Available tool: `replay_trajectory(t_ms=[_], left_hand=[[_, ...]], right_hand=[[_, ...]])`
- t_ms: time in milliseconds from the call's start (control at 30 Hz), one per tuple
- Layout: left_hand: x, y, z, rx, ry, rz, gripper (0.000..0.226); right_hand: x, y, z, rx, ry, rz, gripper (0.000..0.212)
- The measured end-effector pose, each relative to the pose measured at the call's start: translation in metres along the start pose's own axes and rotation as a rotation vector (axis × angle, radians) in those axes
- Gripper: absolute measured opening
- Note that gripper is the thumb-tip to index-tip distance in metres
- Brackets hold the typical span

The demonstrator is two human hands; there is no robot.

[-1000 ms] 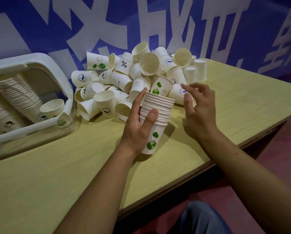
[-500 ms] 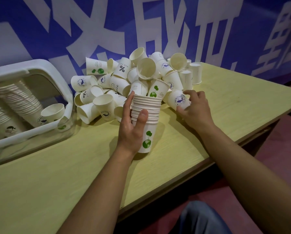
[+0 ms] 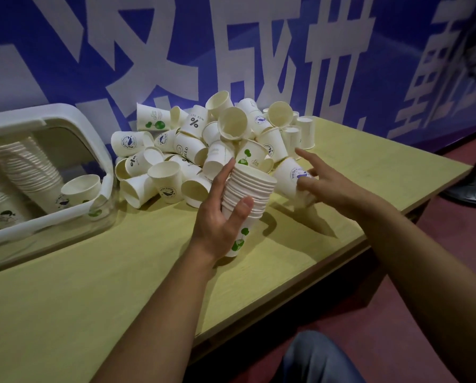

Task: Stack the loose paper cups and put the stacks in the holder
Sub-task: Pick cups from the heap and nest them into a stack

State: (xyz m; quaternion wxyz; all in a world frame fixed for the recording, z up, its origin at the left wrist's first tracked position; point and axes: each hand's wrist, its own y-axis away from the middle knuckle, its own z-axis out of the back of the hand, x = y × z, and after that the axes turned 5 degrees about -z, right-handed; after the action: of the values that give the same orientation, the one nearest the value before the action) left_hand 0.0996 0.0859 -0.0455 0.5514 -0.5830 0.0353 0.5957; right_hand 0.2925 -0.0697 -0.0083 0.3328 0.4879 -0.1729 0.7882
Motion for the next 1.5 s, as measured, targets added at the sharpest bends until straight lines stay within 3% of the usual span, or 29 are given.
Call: replay_trajectory(t_ms=[100,200,500,833,1033,1233,1367,1433,1500], left_hand=[[-0.001,0.002,0.0,0.008,-0.038,-0.04,0.065],[-0.002,0.004,0.0,0.034,-0.077,-0.068,0.066],[-0.005,0.007,0.0,0.061,-0.055,-0.046,0.071],[-0.011,0.002,0.017,0.084,-0.015,-0.007,0.076],[0.008,0.011,0.037,-0.119,0.072,0.001,0.072],[0.026,0.011,0.053,-0.277,0.09,0.049,0.073],[0.028,0.01,0.056,-0.326,0.098,0.066,0.066],[0.029,0.009,0.057,-0.328,0.092,0.064,0.067],[0.03,0.009,0.057,-0.325,0.085,0.057,0.068]], right_hand=[[0.016,0.012,0.004,-0.197,-0.235,0.148,0.056],[0.037,0.026,0.002,-0.258,-0.347,0.279,0.061],[0.063,0.052,-0.034,-0.116,-0.114,0.437,0.077],[0.078,0.039,-0.047,-0.068,-0.109,0.454,0.083],[0.071,0.025,-0.088,-0.14,-0.048,0.544,0.058],[0.064,0.004,-0.104,-0.11,0.156,0.644,0.034],[0.078,-0.031,-0.089,-0.337,0.269,0.675,0.039],[0.087,-0.053,-0.082,-0.483,0.351,0.589,0.054],[0.093,-0.073,-0.074,-0.519,0.469,0.474,0.071]])
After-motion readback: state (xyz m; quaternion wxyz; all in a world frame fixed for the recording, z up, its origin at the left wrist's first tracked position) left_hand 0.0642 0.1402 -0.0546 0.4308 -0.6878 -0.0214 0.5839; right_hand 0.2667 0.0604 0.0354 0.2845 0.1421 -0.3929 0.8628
